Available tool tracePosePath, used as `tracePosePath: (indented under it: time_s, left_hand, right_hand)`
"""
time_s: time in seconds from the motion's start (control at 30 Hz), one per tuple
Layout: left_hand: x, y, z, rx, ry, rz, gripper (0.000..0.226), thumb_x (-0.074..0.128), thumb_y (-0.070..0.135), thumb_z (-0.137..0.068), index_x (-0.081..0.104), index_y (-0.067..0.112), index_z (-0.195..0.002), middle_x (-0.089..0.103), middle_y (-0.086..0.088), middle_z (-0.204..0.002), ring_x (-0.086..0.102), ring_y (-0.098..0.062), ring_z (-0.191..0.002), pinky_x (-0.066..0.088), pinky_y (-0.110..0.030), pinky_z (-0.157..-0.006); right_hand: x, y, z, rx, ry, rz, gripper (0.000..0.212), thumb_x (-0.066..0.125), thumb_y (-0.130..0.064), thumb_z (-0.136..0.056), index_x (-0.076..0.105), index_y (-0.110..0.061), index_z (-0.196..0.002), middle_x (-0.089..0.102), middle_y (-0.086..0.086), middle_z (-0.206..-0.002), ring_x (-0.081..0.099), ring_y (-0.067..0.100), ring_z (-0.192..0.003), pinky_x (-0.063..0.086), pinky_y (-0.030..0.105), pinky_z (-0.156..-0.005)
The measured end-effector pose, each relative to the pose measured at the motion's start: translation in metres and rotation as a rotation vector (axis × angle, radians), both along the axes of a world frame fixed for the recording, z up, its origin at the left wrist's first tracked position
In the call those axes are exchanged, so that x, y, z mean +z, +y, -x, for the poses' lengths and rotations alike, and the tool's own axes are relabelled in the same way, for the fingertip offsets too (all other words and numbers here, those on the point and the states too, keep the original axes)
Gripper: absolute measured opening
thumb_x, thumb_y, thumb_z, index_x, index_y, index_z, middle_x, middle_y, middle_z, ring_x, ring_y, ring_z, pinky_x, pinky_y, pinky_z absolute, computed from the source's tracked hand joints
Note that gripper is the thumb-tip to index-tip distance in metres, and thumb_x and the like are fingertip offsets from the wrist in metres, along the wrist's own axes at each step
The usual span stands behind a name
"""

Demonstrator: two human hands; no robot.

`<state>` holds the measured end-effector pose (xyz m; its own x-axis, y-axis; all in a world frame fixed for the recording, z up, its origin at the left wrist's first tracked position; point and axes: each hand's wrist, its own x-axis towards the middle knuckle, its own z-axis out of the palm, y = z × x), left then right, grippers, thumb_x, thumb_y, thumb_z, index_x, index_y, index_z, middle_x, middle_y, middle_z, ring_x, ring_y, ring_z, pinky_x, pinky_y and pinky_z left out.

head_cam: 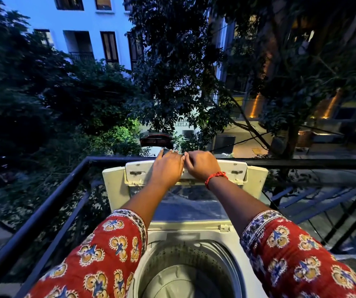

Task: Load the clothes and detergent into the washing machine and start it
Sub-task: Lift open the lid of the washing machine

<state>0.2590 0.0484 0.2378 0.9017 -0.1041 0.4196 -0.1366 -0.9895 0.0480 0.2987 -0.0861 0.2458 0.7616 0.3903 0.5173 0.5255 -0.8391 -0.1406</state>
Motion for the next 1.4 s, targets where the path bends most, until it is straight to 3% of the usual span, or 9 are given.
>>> tracePosePath:
  time_s: [0.23,0.43,0.5,0.57,0.73,0.87,1.03,1.23,1.4]
  left_hand:
    - [-0.004,0.003,-0.028,0.007,-0.047,0.111,0.045,0.023,0.035,-0.103,0.063,0.02,-0.09,0.067,0.0,-0.088,0.048,-0.011,-0.075,0.045,-0.037,-0.094]
    - [-0.009,0.006,-0.035,-0.006,-0.133,0.145,0.043,0.024,0.037,-0.101,0.062,0.024,-0.084,0.068,0.002,-0.083,0.046,-0.01,-0.067,0.045,-0.035,-0.078]
    - [-0.013,0.006,-0.033,-0.014,-0.143,0.155,0.043,0.025,0.037,-0.101,0.064,0.022,-0.096,0.071,-0.002,-0.095,0.056,-0.013,-0.077,0.046,-0.036,-0.085]
    - [-0.014,0.006,-0.029,-0.028,-0.15,0.183,0.042,0.028,0.035,-0.101,0.061,0.016,-0.119,0.068,-0.005,-0.118,0.062,-0.018,-0.105,0.043,-0.039,-0.101]
    - [-0.013,0.005,-0.008,-0.092,-0.1,0.105,0.047,0.028,0.032,-0.101,0.043,0.012,-0.142,0.044,-0.008,-0.148,0.036,-0.017,-0.141,0.015,-0.042,-0.121]
    - [-0.009,0.005,0.006,-0.042,-0.077,-0.029,0.051,0.023,0.035,-0.102,0.027,0.015,-0.149,0.028,-0.005,-0.156,0.018,-0.016,-0.148,0.0,-0.051,-0.121]
    - [-0.008,-0.002,0.021,-0.02,-0.062,-0.054,0.053,0.017,0.038,-0.102,0.021,0.016,-0.151,0.025,-0.003,-0.157,0.014,-0.016,-0.148,-0.001,-0.056,-0.119]
    - [-0.007,-0.022,0.046,-0.056,-0.063,-0.046,0.054,0.02,0.032,-0.101,0.011,0.017,-0.152,0.012,-0.003,-0.16,0.006,-0.017,-0.149,-0.013,-0.049,-0.117]
    - [-0.014,-0.045,0.059,-0.152,-0.073,-0.034,0.055,0.023,0.03,-0.1,0.016,0.015,-0.153,0.02,-0.006,-0.16,0.01,-0.018,-0.149,-0.007,-0.049,-0.119]
  right_hand:
    - [-0.003,0.001,-0.031,0.061,-0.023,0.042,0.034,0.04,-0.032,-0.096,0.062,-0.011,-0.082,0.068,0.012,-0.082,0.061,0.03,-0.074,0.044,0.036,-0.066]
    - [-0.007,-0.007,-0.029,0.122,-0.055,-0.006,0.036,0.03,-0.037,-0.096,0.06,-0.018,-0.087,0.069,0.004,-0.088,0.06,0.023,-0.083,0.038,0.036,-0.076]
    - [-0.012,-0.009,-0.021,0.124,-0.058,-0.029,0.035,0.03,-0.037,-0.096,0.06,-0.02,-0.092,0.069,0.003,-0.091,0.06,0.023,-0.087,0.036,0.038,-0.082]
    - [-0.014,-0.011,-0.013,0.125,-0.06,-0.059,0.039,0.028,-0.039,-0.096,0.061,-0.021,-0.107,0.07,0.002,-0.101,0.061,0.022,-0.098,0.035,0.042,-0.095]
    - [-0.013,-0.013,0.002,0.102,-0.03,-0.022,0.051,0.021,-0.044,-0.097,0.052,-0.021,-0.131,0.062,-0.001,-0.127,0.054,0.017,-0.121,0.017,0.062,-0.112]
    - [-0.014,-0.018,0.016,0.075,-0.019,0.037,0.06,0.012,-0.046,-0.096,0.044,-0.019,-0.14,0.053,0.0,-0.139,0.044,0.016,-0.132,0.009,0.065,-0.112]
    - [-0.009,-0.023,0.035,0.037,-0.011,0.048,0.068,0.006,-0.049,-0.093,0.037,-0.017,-0.144,0.042,0.0,-0.149,0.03,0.014,-0.141,0.006,0.066,-0.111]
    - [-0.005,-0.041,0.064,-0.025,0.035,0.076,0.055,0.025,-0.043,-0.101,0.025,-0.016,-0.15,0.027,0.001,-0.156,0.017,0.013,-0.146,0.005,0.065,-0.113]
    - [-0.011,-0.065,0.096,-0.1,0.03,0.066,0.055,0.031,-0.04,-0.1,0.024,-0.017,-0.15,0.024,0.002,-0.158,0.015,0.015,-0.146,0.012,0.066,-0.111]
